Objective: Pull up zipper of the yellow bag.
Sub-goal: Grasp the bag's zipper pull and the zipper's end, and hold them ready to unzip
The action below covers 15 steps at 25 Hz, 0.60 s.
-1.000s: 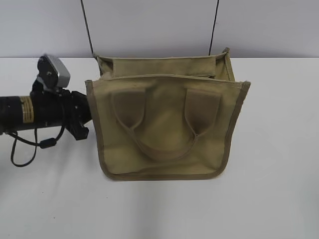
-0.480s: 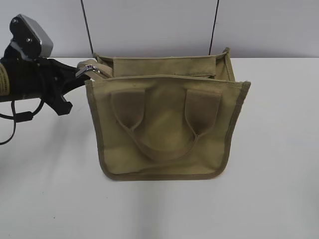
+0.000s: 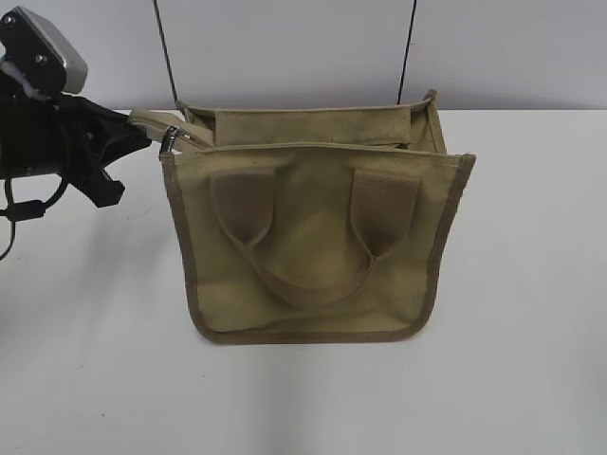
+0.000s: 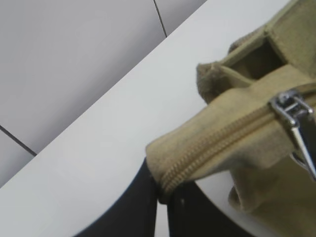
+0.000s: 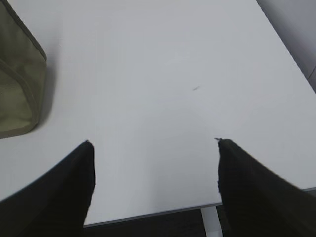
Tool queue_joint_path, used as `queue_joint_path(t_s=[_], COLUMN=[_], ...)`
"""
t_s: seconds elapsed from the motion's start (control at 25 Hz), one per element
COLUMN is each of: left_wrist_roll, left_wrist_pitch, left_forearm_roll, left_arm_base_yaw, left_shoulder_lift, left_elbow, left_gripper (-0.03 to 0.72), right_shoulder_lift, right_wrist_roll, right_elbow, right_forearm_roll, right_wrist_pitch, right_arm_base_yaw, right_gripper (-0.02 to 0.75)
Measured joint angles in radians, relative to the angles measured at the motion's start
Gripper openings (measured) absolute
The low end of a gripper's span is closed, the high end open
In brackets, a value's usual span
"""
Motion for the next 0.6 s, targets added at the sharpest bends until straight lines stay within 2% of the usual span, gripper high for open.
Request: queue_joint_path(t_s=[0.36, 0.6], left_wrist_roll=[-0.101, -0.178], left_wrist_pitch=[0.001, 0.000], left_forearm_roll=[0.002, 0.043], left_arm_base_yaw=[-0.003, -0.004], left_shoulder_lift=[-0.040, -0.092], left_elbow=[0.000, 0.000], left_gripper=[0.011, 0.011], right_shoulder_lift=[0.017, 0.214], right_wrist_roll=[0.000, -0.054], right_elbow=[-0.041, -0.056], right_forearm_roll=[0.056, 0.205], right_wrist_pitch=[-0.022, -0.193], right_arm_base_yaw=[0.000, 0.000], right_gripper=[0.564, 0.564])
